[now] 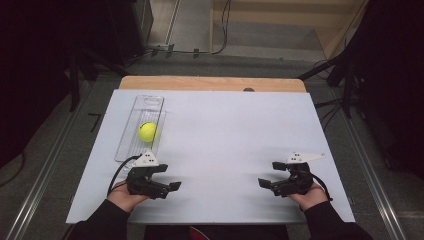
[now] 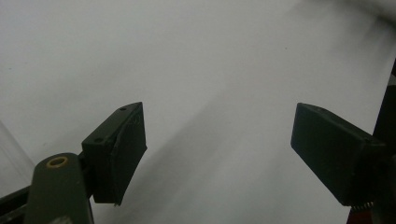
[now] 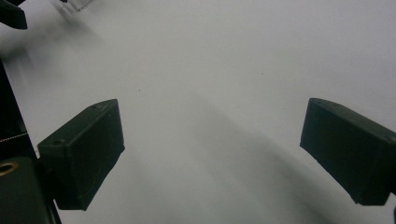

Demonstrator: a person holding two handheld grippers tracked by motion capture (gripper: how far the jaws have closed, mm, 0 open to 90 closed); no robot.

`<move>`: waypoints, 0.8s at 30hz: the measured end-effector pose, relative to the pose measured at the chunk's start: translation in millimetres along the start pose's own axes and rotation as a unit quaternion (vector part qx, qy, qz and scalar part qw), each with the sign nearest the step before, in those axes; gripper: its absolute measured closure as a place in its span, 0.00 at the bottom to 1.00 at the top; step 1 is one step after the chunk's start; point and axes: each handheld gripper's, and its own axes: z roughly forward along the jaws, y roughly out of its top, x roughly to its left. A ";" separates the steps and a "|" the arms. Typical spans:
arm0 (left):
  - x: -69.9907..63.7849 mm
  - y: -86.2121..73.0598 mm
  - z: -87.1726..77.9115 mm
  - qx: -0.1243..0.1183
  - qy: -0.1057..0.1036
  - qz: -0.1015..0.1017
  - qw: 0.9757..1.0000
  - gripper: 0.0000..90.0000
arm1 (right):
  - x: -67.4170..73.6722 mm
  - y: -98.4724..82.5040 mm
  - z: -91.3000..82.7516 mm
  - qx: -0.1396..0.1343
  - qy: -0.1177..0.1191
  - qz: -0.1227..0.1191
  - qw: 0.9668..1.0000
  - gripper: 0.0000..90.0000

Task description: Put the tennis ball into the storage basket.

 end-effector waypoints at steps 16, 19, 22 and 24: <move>4.2 -8.4 -3.5 0.002 0.007 -0.011 1.000 0.21 | 0.0 -0.2 0.7 0.002 0.000 0.001 1.000 0.05; 3.5 -8.4 -3.7 0.000 0.004 -0.011 1.000 0.21 | 0.2 -0.2 0.7 0.001 -0.001 0.000 1.000 0.05; 3.8 -8.7 -3.6 0.002 0.005 -0.009 1.000 0.21 | 0.0 -0.2 0.7 0.001 -0.001 0.000 1.000 0.05; 4.1 -8.9 -3.4 0.003 0.005 -0.011 1.000 0.21 | 0.1 -0.2 0.7 0.001 -0.001 0.000 1.000 0.05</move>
